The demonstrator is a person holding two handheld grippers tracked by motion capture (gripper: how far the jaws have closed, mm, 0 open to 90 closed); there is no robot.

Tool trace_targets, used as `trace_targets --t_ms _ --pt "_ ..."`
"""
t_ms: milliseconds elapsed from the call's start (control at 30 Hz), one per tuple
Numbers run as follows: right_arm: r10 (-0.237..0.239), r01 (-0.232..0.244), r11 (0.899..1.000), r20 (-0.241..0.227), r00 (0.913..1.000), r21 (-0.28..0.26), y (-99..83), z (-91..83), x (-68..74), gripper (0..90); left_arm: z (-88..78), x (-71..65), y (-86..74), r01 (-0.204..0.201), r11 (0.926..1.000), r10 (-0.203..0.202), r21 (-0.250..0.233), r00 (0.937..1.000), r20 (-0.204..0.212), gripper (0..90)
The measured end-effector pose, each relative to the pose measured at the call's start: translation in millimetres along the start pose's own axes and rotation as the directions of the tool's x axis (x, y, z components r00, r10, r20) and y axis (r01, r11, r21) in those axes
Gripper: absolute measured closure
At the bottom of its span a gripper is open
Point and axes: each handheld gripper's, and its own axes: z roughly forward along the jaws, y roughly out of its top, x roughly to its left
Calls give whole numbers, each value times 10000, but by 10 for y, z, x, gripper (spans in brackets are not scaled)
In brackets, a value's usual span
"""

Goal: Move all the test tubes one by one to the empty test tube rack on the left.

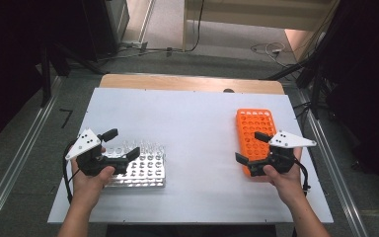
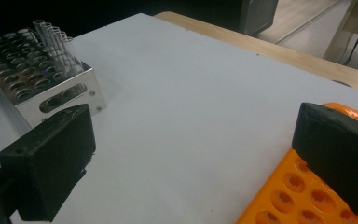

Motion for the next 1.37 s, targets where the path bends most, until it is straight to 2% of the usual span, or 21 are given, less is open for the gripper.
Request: trace_targets --t_ms 267,533,700,800,933,1033,1133,1200,1367 --pt "155 -153 9999 284 9995 -65 -181 -187 -104 0 -95 -31 -110 -140 9999 140 -41 9997 187 0" --pt "284 -275 9995 562 9980 -172 -365 -385 -212 0 -250 -4 -233 -301 9995 300 52 9994 144 0" --pt "424 -408 9990 952 9946 -182 -491 -509 -257 0 -372 40 -308 -108 9999 110 -133 9998 148 0" --pt "623 -598 9979 1053 9925 -269 -576 -587 -286 0 -422 66 -323 34 9991 -22 -431 9996 278 0" --pt "846 -796 9958 1222 9889 -453 -698 -699 -335 0 -464 69 -334 -18 9982 38 -593 9994 338 0" --pt "734 -673 9967 1490 9861 -455 -788 -769 -375 0 -479 87 -351 -7 9978 36 -658 9991 432 0" --pt "1065 -968 9930 1589 9815 -671 -832 -804 -445 0 -481 97 -363 10 9972 20 -744 9992 396 0" --pt "1061 -949 9929 1715 9795 -722 -835 -809 -462 0 -474 99 -367 -17 9976 46 -699 9992 401 0" --pt "1124 -998 9916 1675 9794 -821 -817 -791 -456 0 -455 101 -376 -39 9982 61 -594 9993 375 0"
